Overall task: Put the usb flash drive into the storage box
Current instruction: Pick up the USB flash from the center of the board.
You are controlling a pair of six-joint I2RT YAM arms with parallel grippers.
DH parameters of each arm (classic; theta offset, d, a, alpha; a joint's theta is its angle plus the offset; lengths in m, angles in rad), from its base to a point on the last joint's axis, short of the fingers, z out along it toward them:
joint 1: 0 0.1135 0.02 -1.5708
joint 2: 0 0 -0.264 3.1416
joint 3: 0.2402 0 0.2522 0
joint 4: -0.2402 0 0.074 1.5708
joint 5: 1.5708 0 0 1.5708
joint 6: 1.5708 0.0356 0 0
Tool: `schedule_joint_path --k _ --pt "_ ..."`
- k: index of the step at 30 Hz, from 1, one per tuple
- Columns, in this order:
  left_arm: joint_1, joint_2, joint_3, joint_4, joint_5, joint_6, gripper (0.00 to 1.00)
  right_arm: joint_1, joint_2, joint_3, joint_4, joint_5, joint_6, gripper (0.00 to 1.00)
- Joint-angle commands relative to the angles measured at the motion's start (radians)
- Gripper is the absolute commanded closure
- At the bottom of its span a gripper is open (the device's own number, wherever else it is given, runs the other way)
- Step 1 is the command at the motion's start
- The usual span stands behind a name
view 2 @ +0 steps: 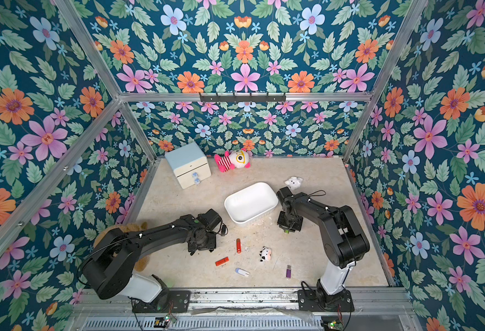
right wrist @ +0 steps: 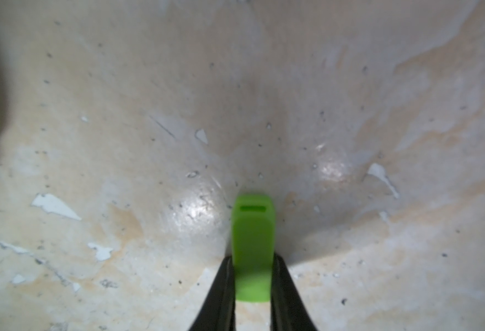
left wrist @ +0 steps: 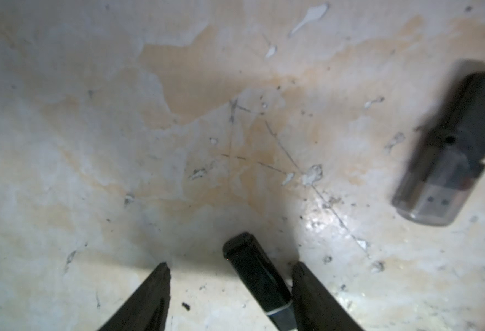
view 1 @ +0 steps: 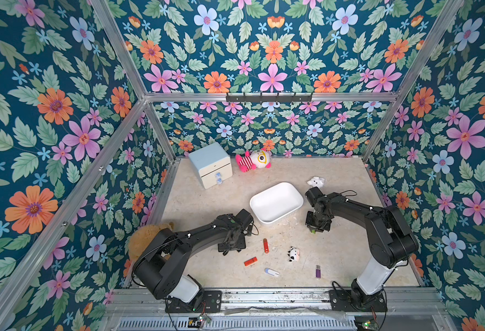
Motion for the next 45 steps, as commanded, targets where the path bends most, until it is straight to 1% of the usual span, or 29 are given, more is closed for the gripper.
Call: schedule_joint_path --k 1,5,11,28,30,34,41,45 --pt "-0.004 -0.012 -0.018 -0.025 -0.007 -0.015 0.36 0.001 0.029 -0.026 0.009 -0.022 -0.007 0.98" --pt "-0.004 -0.02 -0.03 -0.023 -0.008 -0.019 0.42 0.001 0.031 -0.024 0.004 -0.022 -0.012 0.99" --pt "-0.005 -0.019 -0.039 -0.019 -0.005 -0.018 0.57 0.002 0.029 -0.023 0.003 -0.029 -0.016 0.99" --pt "-0.005 -0.002 -0.061 -0.003 0.009 -0.013 0.8 0.001 0.044 -0.023 -0.004 -0.032 -0.024 1.0" --pt "-0.005 0.003 -0.063 0.0 0.011 -0.013 0.85 0.002 0.042 -0.022 -0.006 -0.029 -0.025 1.0" --pt "-0.005 0.009 -0.061 0.007 0.019 -0.009 1.0 0.002 0.015 -0.016 -0.018 -0.017 -0.023 1.0" --pt "-0.005 -0.004 -0.044 0.001 0.018 -0.002 1.0 0.007 -0.051 0.027 -0.093 0.011 -0.03 1.0" --pt "-0.005 -0.013 -0.027 -0.014 0.008 -0.001 1.0 0.017 -0.097 0.096 -0.172 0.044 -0.04 1.0"
